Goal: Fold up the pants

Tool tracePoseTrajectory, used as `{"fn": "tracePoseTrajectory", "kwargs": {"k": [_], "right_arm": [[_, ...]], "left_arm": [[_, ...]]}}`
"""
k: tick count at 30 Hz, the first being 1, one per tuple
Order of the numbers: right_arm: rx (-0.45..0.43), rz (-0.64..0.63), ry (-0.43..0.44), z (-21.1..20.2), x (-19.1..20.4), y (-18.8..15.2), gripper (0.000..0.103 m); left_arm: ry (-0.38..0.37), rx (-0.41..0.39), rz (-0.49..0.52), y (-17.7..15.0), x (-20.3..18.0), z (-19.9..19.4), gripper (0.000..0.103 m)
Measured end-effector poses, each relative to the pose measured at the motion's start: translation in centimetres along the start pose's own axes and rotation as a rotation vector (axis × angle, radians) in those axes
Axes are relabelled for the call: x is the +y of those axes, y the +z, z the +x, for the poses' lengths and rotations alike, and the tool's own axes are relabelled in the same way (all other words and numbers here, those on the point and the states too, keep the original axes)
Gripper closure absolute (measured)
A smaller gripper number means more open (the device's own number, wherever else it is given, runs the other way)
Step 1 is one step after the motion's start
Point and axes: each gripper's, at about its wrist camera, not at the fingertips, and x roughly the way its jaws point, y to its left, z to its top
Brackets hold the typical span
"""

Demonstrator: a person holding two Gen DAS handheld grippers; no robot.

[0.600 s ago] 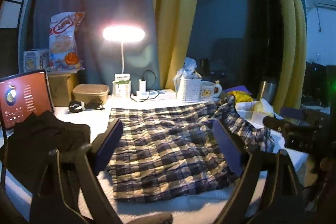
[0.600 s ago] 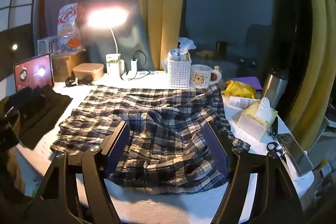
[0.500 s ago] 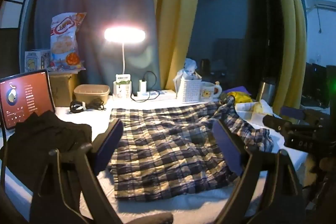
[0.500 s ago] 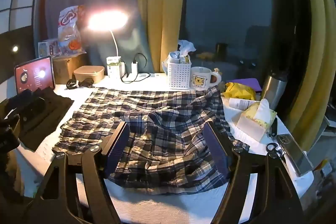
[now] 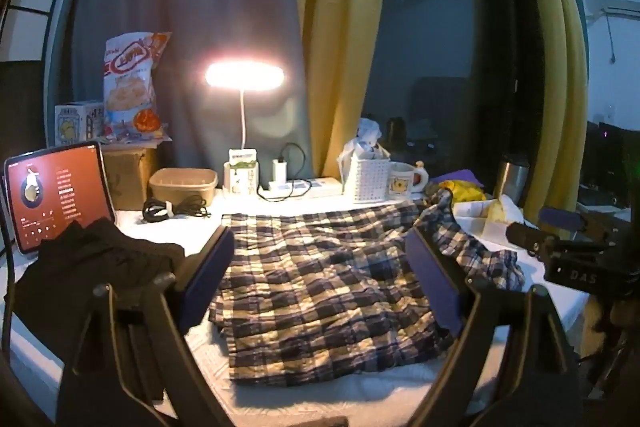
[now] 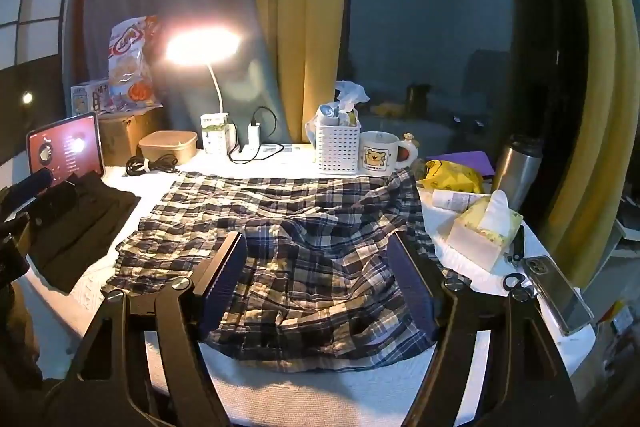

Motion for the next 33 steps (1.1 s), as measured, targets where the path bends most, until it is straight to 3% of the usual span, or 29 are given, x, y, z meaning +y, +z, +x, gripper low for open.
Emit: {"fn": "tracePoseTrajectory", "kwargs": {"k": [33], "right_arm": [[0.007, -0.012, -0.003, 0.07, 0.59, -0.2, 0.027]], "left_arm": [[0.019, -0.002, 0.003, -0.07, 0.35, -0.42, 0.015]]}}
